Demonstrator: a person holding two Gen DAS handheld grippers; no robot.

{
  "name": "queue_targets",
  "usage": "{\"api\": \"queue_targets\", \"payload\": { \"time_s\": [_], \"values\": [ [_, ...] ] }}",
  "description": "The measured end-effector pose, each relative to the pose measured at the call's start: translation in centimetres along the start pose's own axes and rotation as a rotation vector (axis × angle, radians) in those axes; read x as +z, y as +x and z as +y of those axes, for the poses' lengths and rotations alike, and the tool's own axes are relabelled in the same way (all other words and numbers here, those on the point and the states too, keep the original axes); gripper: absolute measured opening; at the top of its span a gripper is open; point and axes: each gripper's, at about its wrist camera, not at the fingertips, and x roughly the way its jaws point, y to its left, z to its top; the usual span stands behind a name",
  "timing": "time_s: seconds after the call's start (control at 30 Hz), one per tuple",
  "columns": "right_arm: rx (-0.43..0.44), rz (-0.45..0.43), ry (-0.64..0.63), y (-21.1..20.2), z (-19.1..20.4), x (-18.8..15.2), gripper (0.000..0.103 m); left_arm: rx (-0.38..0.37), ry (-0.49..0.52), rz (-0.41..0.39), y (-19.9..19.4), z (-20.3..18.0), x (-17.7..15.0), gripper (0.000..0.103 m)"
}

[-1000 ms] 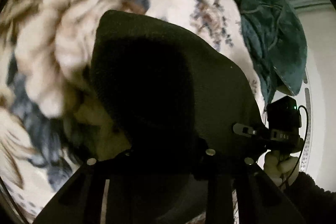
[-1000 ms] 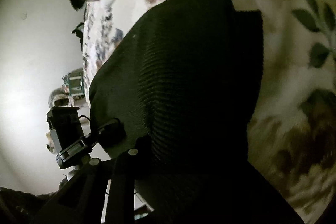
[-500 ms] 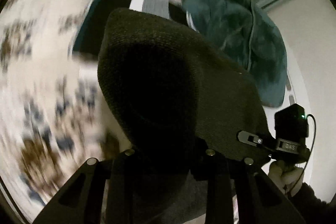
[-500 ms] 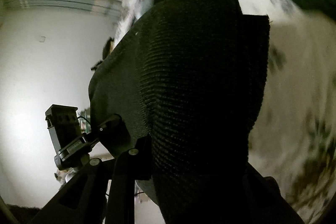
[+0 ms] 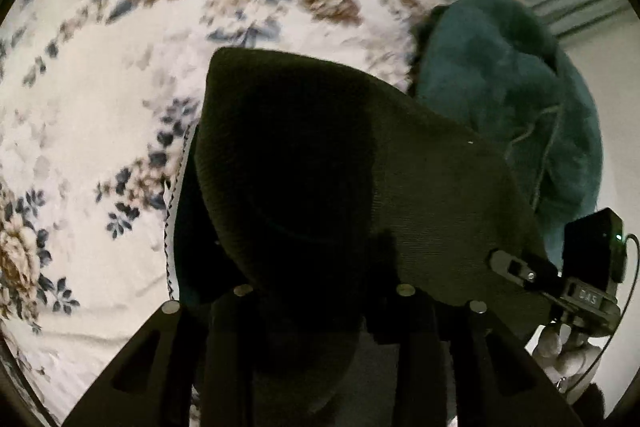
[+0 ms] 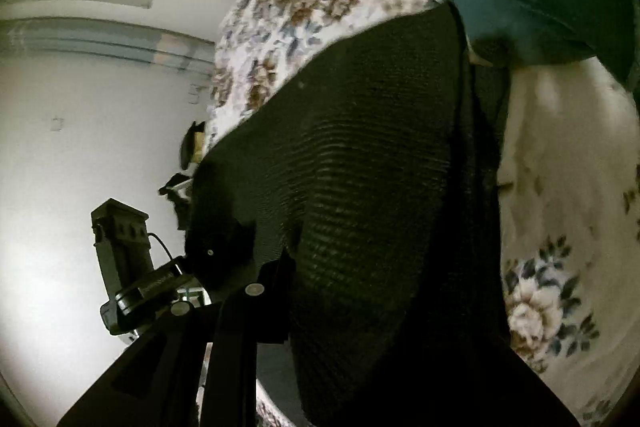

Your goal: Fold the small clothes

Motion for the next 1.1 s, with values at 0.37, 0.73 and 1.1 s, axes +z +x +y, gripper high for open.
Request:
{"api": "queue_targets", "payload": {
  "time_s": [0.37,0.73,1.1],
  "values": [
    [-0.274,0.057,-0.077,-3.6,0.4,1.0,0.055,0.035,-0.068,-0.07,-3.2,1.2,-0.5,0.091],
    [-0.616,-0.01,-0.151,-5.0,-1.0,-5.5,0.1,0.291,0.059,-0.208,-4.7,-4.1,-6.6,0.103],
    [-0.848,-0.224,-0.291,-11.9,6.5,-12.8,0.103,0.398,0.099,-0.258,-9.7,-9.6,-14.8,0.103]
  ]
}}
